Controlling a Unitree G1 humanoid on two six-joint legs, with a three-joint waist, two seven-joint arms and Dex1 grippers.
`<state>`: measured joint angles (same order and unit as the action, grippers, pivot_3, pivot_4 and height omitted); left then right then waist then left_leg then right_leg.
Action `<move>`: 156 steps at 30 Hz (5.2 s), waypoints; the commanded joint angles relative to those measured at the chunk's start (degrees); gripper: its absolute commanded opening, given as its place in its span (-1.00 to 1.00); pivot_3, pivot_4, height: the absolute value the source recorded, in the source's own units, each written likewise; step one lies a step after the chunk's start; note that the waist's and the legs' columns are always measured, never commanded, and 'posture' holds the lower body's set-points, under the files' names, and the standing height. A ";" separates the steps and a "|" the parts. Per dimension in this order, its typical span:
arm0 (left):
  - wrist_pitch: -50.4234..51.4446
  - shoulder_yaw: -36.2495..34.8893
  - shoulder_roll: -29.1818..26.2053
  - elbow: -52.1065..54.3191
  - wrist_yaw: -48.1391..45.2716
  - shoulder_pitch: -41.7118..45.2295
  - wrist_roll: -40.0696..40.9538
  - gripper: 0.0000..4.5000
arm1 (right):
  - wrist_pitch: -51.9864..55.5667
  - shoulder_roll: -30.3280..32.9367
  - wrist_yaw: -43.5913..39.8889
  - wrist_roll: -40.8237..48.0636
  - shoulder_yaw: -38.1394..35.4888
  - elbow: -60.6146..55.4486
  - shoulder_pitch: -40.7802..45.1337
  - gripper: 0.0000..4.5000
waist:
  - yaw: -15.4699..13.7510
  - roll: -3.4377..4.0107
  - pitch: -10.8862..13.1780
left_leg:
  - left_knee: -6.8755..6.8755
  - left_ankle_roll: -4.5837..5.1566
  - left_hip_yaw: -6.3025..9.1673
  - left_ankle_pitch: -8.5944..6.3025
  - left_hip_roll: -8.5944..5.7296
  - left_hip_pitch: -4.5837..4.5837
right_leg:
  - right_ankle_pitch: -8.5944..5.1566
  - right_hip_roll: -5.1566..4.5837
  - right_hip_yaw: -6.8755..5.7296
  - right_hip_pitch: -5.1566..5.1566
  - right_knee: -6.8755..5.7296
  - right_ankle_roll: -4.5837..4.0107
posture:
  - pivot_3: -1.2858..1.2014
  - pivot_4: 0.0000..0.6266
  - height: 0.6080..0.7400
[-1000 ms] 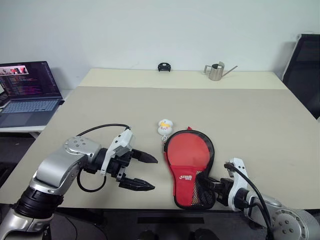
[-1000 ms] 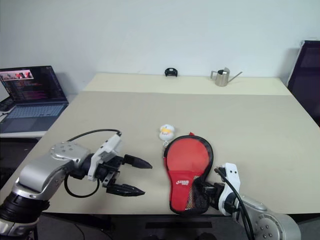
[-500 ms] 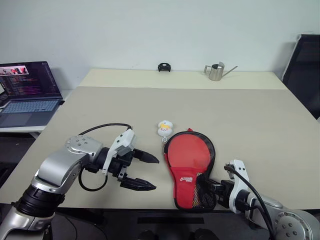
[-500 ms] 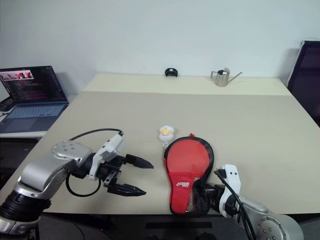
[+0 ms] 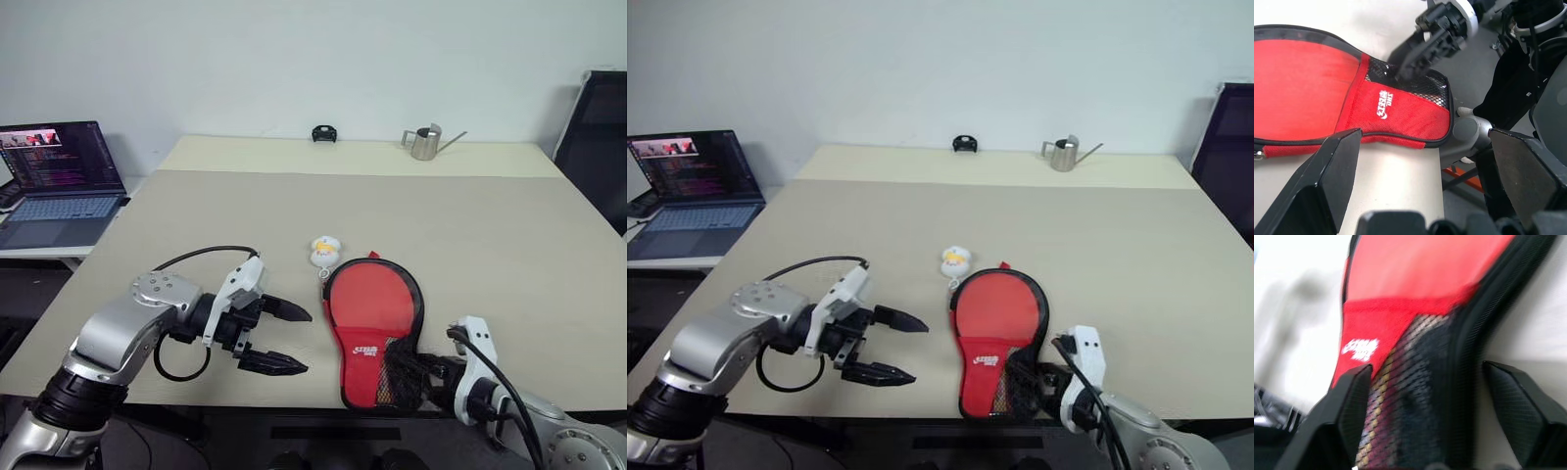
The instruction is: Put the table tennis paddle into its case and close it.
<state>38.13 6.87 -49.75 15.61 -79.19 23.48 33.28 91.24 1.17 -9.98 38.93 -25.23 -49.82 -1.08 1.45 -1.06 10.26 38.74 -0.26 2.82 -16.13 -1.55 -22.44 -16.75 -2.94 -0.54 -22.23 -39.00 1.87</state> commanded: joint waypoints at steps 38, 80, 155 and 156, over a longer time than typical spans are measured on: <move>-3.56 -13.07 10.69 -5.10 34.61 -1.44 -7.70 1.00 | -55.30 26.27 -33.68 -17.33 39.91 40.84 26.10 0.98 | -0.41 -0.04 0.06 | 0.00 -0.02 0.05 0.01 0.07 -0.06 | 0.01 0.01 -0.08 -0.04 0.03 -0.03 | 0.03 -0.52 1.00; -27.84 -1.28 36.14 -85.81 27.58 42.17 -32.31 -0.19 | -52.64 19.80 -24.30 -24.37 37.98 45.53 22.73 1.00 | 0.13 -0.20 -0.04 | 0.09 -0.06 0.05 0.04 -0.07 -0.07 | 0.01 0.02 -0.13 -0.03 -0.06 -0.01 | 0.03 -0.52 1.00; -44.14 -0.31 48.93 -94.30 58.34 56.57 -50.56 -0.93 | -43.61 13.82 -19.10 -30.37 41.26 42.79 10.06 1.00 | -0.97 -0.75 -1.01 | -0.04 -0.06 0.21 0.01 -0.13 0.84 | -0.04 0.00 -0.25 0.90 0.06 0.19 | 0.03 -0.52 1.00; -44.27 -0.23 49.19 -94.36 58.77 56.87 -50.95 -0.93 | -43.39 13.61 -18.66 -30.28 41.22 42.31 9.68 1.00 | -1.01 -0.75 -1.01 | -0.05 -0.06 0.21 0.01 -0.13 0.83 | -0.06 0.00 -0.26 0.89 0.06 0.22 | 0.03 -0.52 1.00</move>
<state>-3.91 6.89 -0.92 -80.35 -22.06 76.83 -17.25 40.03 14.42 -29.12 8.27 13.71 -13.25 13.87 0.44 -1.81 9.25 38.69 -0.32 3.04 -16.12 -1.69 -21.61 -16.81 -2.94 -0.80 -21.34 -38.93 2.11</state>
